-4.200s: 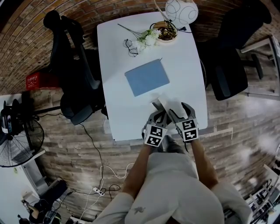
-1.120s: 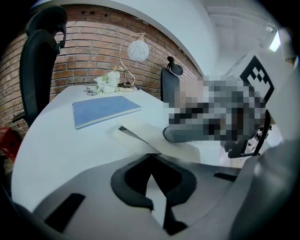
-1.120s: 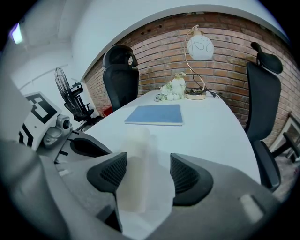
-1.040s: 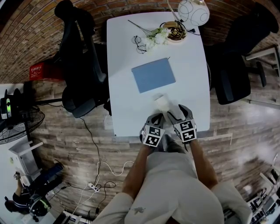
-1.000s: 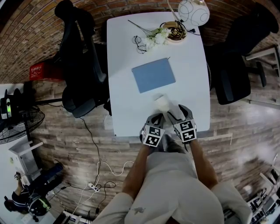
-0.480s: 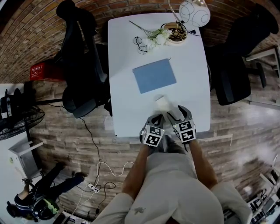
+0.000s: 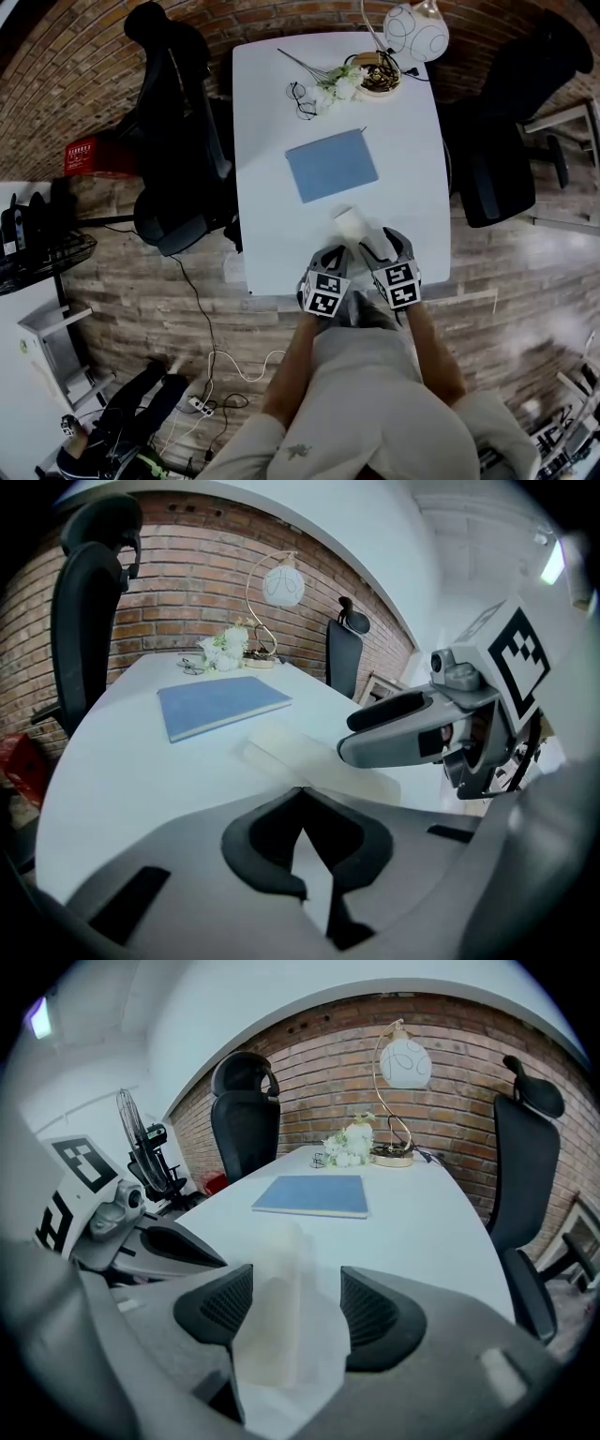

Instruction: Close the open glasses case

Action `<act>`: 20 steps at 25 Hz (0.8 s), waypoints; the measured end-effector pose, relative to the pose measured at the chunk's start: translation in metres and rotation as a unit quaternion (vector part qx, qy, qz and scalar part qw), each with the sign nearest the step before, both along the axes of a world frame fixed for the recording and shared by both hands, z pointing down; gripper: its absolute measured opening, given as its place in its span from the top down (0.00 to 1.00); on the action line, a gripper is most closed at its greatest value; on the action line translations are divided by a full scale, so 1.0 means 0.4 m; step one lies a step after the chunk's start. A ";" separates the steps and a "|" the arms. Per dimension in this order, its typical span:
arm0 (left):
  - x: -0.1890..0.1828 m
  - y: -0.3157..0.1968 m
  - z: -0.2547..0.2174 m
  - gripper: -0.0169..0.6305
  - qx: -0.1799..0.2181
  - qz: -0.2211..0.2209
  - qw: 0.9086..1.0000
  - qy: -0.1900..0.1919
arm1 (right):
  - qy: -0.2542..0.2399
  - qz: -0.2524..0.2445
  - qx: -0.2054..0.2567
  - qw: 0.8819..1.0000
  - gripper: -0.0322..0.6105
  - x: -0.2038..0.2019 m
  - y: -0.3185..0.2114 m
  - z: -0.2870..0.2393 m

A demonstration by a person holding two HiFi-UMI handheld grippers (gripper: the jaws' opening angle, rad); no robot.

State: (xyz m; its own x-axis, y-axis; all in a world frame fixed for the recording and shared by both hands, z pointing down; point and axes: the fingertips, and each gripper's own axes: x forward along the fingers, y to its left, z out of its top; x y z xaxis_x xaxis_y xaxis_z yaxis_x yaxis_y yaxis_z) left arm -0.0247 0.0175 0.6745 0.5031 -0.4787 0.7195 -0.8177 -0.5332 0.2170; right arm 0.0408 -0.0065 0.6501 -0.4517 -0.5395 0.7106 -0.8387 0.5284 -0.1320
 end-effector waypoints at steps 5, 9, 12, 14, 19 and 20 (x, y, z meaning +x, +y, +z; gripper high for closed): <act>-0.034 -0.041 -0.065 0.97 0.040 -0.015 0.999 0.017 | -0.006 0.009 0.026 1.000 0.49 0.000 -0.015 -0.052; -0.050 -0.080 -0.132 0.97 0.070 -0.019 0.997 0.033 | -0.017 0.026 0.051 0.998 0.49 0.001 -0.044 -0.111; -0.050 -0.110 -0.185 0.97 0.096 -0.009 0.994 0.044 | -0.017 0.039 0.071 0.997 0.49 0.009 -0.062 -0.150; -0.046 -0.126 -0.219 0.97 0.114 0.000 0.992 0.052 | -0.014 0.047 0.082 0.995 0.49 0.015 -0.067 -0.175; -0.027 -0.158 -0.297 0.97 0.151 0.025 0.986 0.069 | -0.023 0.071 0.116 0.990 0.49 0.028 -0.073 -0.251; -0.025 -0.162 -0.310 0.97 0.158 0.027 0.984 0.072 | -0.025 0.075 0.121 0.989 0.49 0.031 -0.072 -0.264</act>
State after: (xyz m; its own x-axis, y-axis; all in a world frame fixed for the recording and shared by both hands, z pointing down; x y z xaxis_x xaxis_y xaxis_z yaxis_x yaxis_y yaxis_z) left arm -0.0347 -0.0472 0.5504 0.6200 -0.6363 0.4591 -0.7589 -0.6350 0.1447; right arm 0.0533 -0.0354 0.5446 -0.3842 -0.7553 0.5310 -0.9060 0.4192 -0.0593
